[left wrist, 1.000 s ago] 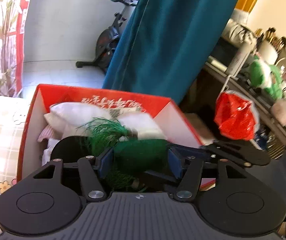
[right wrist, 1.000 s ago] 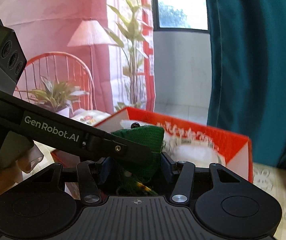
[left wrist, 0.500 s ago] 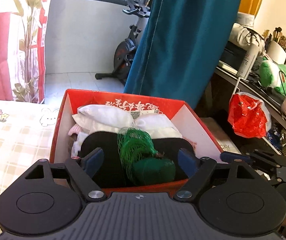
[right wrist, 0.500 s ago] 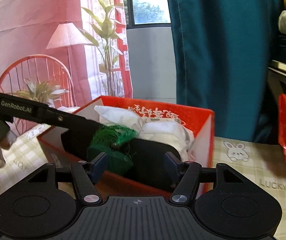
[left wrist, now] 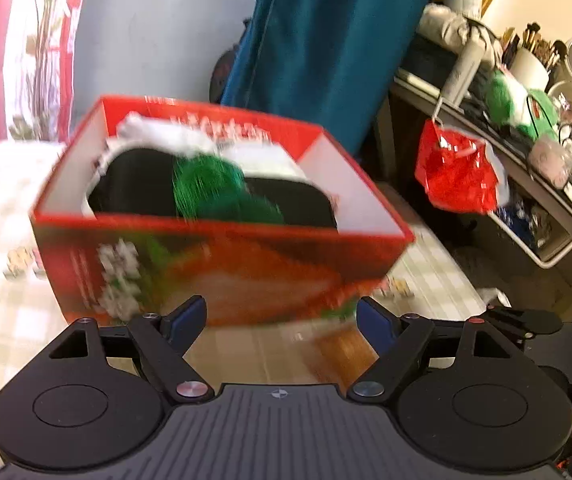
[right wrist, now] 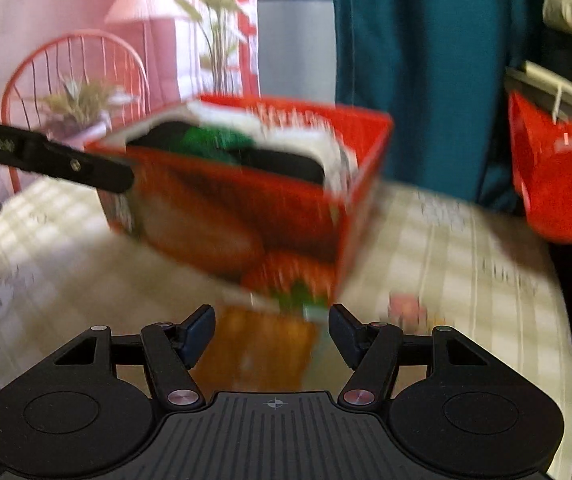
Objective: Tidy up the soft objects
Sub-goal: 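Move both tools down to the plastic-wrapped bread loaf beside the box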
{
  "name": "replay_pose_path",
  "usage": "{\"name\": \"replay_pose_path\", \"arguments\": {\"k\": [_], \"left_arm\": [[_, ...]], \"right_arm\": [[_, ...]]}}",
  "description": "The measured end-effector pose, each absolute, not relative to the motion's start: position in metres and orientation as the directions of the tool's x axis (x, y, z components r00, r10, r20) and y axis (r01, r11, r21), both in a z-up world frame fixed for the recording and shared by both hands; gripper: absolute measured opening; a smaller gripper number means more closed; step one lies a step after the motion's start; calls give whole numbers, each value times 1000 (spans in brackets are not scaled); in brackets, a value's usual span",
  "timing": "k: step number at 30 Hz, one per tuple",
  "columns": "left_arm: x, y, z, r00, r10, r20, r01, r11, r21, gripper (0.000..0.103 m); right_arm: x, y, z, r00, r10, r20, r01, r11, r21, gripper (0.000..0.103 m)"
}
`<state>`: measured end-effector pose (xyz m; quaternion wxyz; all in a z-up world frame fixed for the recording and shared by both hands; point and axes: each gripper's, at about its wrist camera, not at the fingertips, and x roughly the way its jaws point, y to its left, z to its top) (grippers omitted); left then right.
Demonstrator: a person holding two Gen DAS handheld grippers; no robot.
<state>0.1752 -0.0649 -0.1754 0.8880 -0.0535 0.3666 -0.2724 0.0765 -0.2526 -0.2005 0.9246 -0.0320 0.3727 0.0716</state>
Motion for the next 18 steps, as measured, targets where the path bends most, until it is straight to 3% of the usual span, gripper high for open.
{"name": "replay_pose_path", "arguments": {"k": [7,12,18], "left_arm": [[170,-71,-193,537,-530,-656,450,838,-309,83],[171,-72,-204,483,-559,-674,453,818,-354,73],[175,-66,-217,455,-564,-689,424,818,-389,70]], "right_arm": [[51,-255,-221,660,119,-742,-198,980,-18,65],[54,-254,-233,648,138,-749,-239,971,-28,66],[70,-251,-245,622,228,-749,-297,954,43,65]]}}
